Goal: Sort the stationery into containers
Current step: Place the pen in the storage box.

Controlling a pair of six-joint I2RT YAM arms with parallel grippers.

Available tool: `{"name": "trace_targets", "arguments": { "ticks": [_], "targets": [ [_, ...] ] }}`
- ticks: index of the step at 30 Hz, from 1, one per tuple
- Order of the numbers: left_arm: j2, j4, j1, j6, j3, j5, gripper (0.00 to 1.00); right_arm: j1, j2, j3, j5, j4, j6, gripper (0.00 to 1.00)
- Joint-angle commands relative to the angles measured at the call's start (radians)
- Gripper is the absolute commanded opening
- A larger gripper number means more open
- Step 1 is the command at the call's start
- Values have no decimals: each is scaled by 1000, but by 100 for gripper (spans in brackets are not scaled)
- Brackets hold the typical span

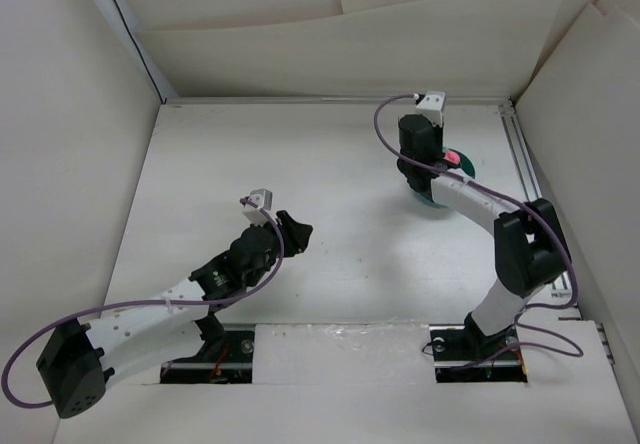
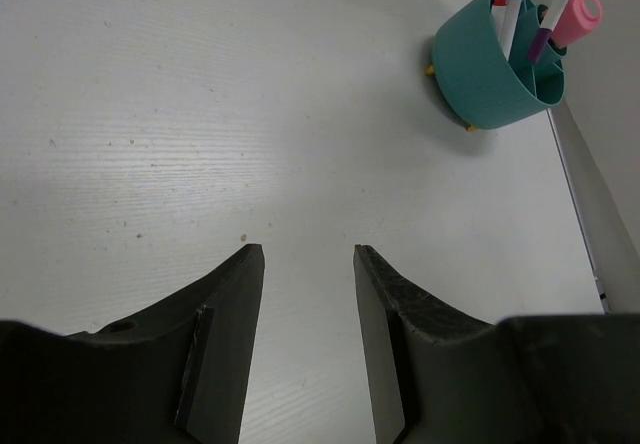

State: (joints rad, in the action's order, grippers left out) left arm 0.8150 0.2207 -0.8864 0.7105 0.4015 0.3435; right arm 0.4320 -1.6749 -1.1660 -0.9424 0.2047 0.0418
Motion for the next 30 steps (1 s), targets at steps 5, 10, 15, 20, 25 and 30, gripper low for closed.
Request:
{"name": "trace_targets", "arguments": {
  "ticks": [5, 10, 15, 20, 25, 30],
  "targets": [
    [-14, 40, 4, -17, -3, -3, 38, 10, -40, 19, -79, 68, 41, 0],
    [-14, 40, 4, -17, -3, -3, 38, 19, -74, -1, -113, 78, 41, 0],
    [-5, 40, 4, -26, -3, -3, 38, 39, -83, -1, -162, 88, 41, 0],
    [-5, 40, 4, -26, -3, -3, 38, 60, -92, 31, -176, 88, 18, 0],
    [-5, 40, 4, -26, -3, -3, 38, 88, -92, 40, -200, 88, 9, 8],
    [-14, 40, 4, -26, -3, -3, 38, 97, -82, 49, -211, 88, -2, 18]
  ]
}}
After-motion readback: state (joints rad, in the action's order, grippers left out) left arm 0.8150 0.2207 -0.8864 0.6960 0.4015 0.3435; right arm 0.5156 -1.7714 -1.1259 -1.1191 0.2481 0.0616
